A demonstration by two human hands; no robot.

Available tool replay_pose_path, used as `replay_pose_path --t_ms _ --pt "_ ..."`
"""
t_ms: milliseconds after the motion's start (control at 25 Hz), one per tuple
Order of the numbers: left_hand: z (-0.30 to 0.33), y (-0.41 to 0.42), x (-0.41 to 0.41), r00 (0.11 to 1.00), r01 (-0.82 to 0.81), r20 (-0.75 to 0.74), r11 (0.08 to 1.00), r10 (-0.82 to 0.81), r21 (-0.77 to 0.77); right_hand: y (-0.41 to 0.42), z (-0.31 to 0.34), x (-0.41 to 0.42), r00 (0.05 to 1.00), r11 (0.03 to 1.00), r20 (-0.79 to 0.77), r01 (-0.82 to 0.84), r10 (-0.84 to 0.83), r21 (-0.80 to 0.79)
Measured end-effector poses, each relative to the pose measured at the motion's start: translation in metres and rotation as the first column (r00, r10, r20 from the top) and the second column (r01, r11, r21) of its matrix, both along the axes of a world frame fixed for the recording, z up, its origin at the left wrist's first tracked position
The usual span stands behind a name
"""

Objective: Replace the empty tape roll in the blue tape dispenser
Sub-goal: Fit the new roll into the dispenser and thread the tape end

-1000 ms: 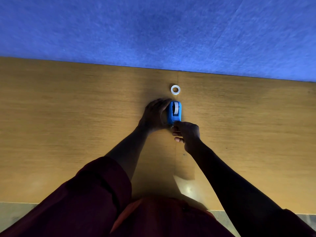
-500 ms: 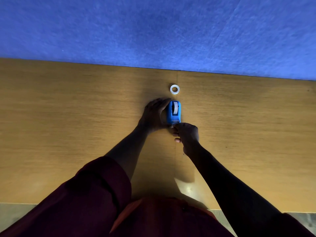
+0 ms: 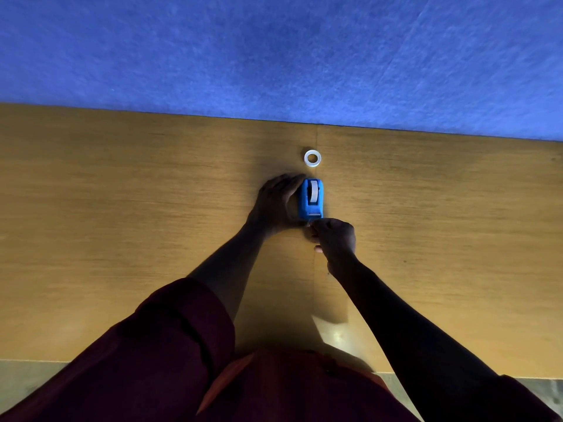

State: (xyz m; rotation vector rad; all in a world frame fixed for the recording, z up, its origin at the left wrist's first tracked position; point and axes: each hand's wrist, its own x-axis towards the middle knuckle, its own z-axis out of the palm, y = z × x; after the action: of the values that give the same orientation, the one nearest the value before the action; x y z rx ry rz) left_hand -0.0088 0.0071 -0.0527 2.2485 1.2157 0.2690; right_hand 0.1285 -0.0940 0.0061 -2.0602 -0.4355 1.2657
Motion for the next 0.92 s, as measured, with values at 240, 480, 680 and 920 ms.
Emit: replay_pose_path --t_ms 240,480,680,920 --pt "0.002 0.000 0.001 1.000 -0.002 -0.003 1.000 0.002 0.017 0.003 -0.002 -0.004 0.887 0.975 0.404 -0.205 0.224 -0.090" --pt "0.002 -0.002 -0.001 1.000 -0.008 -0.012 1.000 0.008 -0.015 -0.001 -0.009 0.004 0.867 0.960 0.420 -0.206 0.269 -0.189" --pt "0.001 -0.003 -0.002 0.999 0.017 -0.044 1.000 -0.017 -0.013 -0.006 -0.009 0.012 0.856 0.962 0.440 -0.234 0.273 -0.141" --pt "0.004 -0.009 -0.005 0.992 0.046 -0.117 0.999 -0.045 0.006 -0.003 -0.017 0.031 0.666 0.922 0.679 -0.386 0.309 -0.040"
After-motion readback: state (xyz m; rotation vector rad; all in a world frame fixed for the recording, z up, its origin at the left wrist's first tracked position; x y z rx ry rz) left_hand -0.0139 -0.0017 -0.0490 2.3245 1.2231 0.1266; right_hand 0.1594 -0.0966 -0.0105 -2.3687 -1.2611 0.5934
